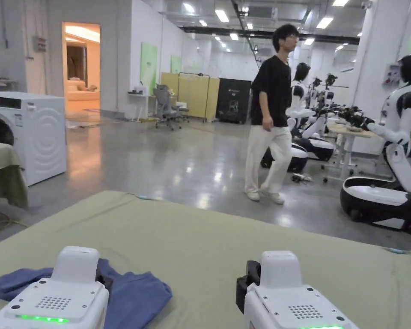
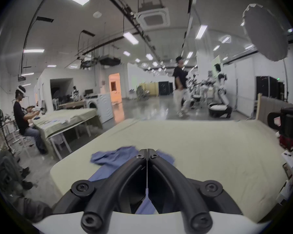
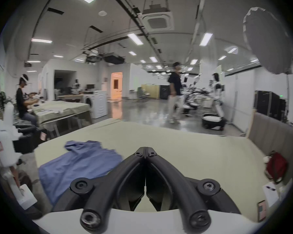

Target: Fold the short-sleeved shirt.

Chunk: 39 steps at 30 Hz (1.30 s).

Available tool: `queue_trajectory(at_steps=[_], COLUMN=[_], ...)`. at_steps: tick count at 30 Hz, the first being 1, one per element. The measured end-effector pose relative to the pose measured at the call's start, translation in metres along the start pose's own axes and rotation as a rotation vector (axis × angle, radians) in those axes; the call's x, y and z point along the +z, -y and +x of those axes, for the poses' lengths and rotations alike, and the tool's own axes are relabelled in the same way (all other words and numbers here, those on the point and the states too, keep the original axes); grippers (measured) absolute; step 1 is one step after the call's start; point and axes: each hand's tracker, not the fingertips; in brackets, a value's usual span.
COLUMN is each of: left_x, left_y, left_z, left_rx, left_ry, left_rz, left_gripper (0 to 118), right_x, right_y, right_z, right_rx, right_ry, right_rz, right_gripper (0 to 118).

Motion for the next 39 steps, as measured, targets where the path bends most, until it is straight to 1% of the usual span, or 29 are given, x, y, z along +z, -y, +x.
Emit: queue_trajectory(at_steps=[4,6,7,9,11,12,14,15,16,17,19,21,22,25,26,27,28,29,31,32,33,35,37,39], left_x=[-0.035,-0.064,-0.085,-0.128,-0.174,-0.194,-0.232,-0.251,-0.263,-0.279,-0.310,-0.338,-0.342,-0.360,-0.363,-0.360,-0.355,-0.350,-0.346,-0.345,-0.344,-0.332,-0.315,-0.292], left_y=[0.024,0.031,0.037,0.047,0.058,0.063,0.071,0.078,0.083,0.090,0.106,0.122,0.125,0.138,0.137,0.130,0.125,0.119,0.114,0.111,0.111,0.105,0.085,0.067], left_z=[-0.037,-0.048,-0.056,-0.071,-0.077,-0.077,-0.067,-0.060,-0.050,-0.041,-0.026,-0.012,-0.016,-0.010,-0.016,-0.016,-0.015,-0.015,-0.025,-0.026,-0.027,-0.025,-0.016,0.007], left_rx=[-0.008,-0.051,-0.051,0.010,0.055,0.060,0.001,-0.036,-0.097,-0.073,-0.049,-0.047,-0.053,-0.045,-0.044,-0.050,-0.077,-0.101,-0.105,-0.017,-0.013,-0.037,0.014,-0.004], left_ry=[-0.028,-0.034,-0.020,0.076,0.169,0.203,0.182,0.182,0.227,0.201,0.241,0.232,0.190,0.190,0.192,0.203,0.224,0.216,0.149,0.223,0.244,0.232,0.296,0.342], left_rz=[-0.134,-0.226,-0.285,-0.425,-0.536,-0.535,-0.550,-0.585,-0.475,-0.551,-0.619,-0.655,-0.677,-0.724,-0.721,-0.721,-0.701,-0.659,-0.617,-0.642,-0.684,-0.648,-0.594,-0.524], left_gripper=[0,0,0,0,0,11,102,118,116,117,117,117,118,118,113,97,48,0,0,0,0,0,0,0], right_x=[-0.032,-0.046,-0.052,-0.062,-0.073,-0.079,-0.088,-0.093,-0.098,-0.101,-0.109,-0.113,-0.114,-0.115,-0.116,-0.117,-0.117,-0.117,-0.113,-0.111,-0.105,-0.095,-0.081,-0.067], right_y=[0.015,0.024,0.029,0.037,0.046,0.049,0.055,0.058,0.061,0.064,0.071,0.077,0.079,0.086,0.087,0.088,0.088,0.089,0.087,0.086,0.085,0.082,0.078,0.075], right_z=[-0.040,-0.048,-0.051,-0.053,-0.053,-0.051,-0.047,-0.043,-0.040,-0.037,-0.031,-0.028,-0.026,-0.020,-0.018,-0.015,-0.013,-0.012,-0.010,-0.010,-0.008,-0.002,0.008,0.022], right_rx=[0.033,0.033,0.034,0.040,0.064,0.073,0.075,0.073,0.072,0.072,0.075,0.091,0.105,0.124,0.125,0.122,0.114,0.100,0.084,0.082,0.080,0.075,0.071,0.052], right_ry=[-0.063,-0.086,-0.092,-0.100,-0.096,-0.090,-0.077,-0.068,-0.060,-0.048,-0.033,-0.020,-0.012,0.003,0.007,0.011,0.015,0.014,0.009,0.011,0.014,0.016,0.034,0.064], right_rz=[-0.037,-0.065,-0.077,-0.105,-0.129,-0.141,-0.168,-0.179,-0.188,-0.199,-0.221,-0.252,-0.261,-0.281,-0.288,-0.292,-0.296,-0.297,-0.291,-0.286,-0.278,-0.268,-0.253,-0.238], right_gripper=[4,4,4,4,4,4,4,4,5,5,4,4,4,5,5,4,4,4,5,5,5,5,5,5])
